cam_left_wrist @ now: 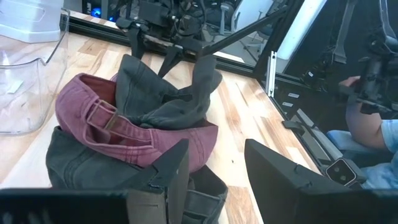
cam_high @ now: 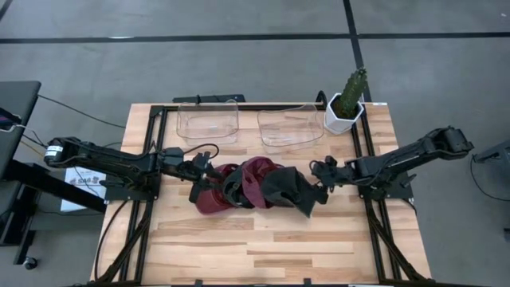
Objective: Pick & Place hat
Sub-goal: Put the black cap into the left transparent bin
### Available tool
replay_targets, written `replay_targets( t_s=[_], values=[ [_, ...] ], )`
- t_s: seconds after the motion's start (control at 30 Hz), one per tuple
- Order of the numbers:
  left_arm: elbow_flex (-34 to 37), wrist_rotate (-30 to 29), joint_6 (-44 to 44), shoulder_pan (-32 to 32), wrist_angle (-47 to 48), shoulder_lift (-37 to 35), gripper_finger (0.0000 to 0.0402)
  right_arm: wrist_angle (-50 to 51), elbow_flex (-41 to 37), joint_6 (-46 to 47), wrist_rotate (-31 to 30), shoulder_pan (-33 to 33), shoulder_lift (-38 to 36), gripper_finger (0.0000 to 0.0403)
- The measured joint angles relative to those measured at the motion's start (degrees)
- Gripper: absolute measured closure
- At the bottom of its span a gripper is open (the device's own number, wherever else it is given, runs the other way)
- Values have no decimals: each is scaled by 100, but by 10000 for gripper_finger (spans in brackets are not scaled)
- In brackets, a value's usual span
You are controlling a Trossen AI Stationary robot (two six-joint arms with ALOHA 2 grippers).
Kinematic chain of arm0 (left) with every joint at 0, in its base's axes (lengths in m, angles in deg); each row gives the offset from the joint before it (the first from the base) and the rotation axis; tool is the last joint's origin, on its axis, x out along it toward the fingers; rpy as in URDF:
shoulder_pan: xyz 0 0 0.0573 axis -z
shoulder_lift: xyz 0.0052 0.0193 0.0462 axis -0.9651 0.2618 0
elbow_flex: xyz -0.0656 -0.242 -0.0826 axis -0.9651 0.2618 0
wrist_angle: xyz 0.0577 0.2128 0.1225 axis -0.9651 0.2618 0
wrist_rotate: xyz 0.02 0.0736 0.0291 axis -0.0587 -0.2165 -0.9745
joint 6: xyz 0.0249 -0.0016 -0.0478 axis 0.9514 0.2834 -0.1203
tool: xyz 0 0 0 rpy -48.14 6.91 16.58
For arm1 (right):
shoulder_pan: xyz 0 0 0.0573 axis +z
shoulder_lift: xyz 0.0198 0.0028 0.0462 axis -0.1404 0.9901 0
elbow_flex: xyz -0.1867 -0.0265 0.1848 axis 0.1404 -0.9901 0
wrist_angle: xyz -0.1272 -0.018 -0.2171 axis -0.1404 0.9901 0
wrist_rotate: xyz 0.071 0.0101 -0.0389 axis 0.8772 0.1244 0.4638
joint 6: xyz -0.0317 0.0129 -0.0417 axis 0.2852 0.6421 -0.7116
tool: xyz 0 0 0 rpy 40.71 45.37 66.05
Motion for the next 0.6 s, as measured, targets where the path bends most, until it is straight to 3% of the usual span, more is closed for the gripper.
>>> replay_targets(
  t_s=[0.3, 0.6],
  values=[
    [0, 0, 0, 0, -10, -2, 250, -642, 0, -349, 568, -29, 36, 133],
    [0, 1, 0, 0, -12, 0, 250, -617, 0, -359, 576, -29, 34, 136]
  ],
)
